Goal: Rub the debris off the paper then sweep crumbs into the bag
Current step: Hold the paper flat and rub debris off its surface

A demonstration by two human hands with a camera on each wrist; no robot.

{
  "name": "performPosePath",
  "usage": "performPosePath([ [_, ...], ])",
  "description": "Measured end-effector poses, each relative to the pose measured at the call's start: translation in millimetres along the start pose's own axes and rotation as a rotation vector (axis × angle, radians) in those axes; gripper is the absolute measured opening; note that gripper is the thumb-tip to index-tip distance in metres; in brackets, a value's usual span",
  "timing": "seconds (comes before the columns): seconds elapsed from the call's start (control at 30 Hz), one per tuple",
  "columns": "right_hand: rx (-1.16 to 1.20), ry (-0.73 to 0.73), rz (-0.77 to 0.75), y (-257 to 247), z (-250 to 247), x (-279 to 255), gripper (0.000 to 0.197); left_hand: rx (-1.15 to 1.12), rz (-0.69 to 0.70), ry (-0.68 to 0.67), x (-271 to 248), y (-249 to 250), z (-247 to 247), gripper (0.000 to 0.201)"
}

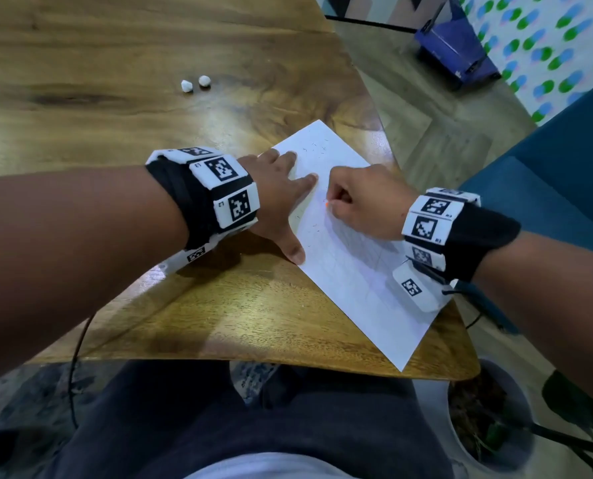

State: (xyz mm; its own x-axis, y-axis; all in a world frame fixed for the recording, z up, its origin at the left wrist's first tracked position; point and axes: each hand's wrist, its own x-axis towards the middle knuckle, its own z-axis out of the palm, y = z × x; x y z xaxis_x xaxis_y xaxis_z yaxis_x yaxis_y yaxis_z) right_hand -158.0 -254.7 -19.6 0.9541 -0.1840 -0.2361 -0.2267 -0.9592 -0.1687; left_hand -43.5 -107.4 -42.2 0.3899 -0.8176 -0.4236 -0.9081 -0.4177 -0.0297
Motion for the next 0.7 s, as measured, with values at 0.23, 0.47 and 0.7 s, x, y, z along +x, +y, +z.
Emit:
performPosePath([
  [0.23,0.046,-0.014,0.002,-2,5,6,0.006,-0.141,0.036,0.007,-5,0,0,0.127],
  [0.47,0.019,-0.191,-0.188,-14,13,-35,0.007,-0.04,0.033,-0.008,-8,1,1,0.138],
  [0.7,-0.011,-0.155,-0.224,-26,15,-24,0.012,-0.063,0.039,-0.036,-3,4,4,0.142],
])
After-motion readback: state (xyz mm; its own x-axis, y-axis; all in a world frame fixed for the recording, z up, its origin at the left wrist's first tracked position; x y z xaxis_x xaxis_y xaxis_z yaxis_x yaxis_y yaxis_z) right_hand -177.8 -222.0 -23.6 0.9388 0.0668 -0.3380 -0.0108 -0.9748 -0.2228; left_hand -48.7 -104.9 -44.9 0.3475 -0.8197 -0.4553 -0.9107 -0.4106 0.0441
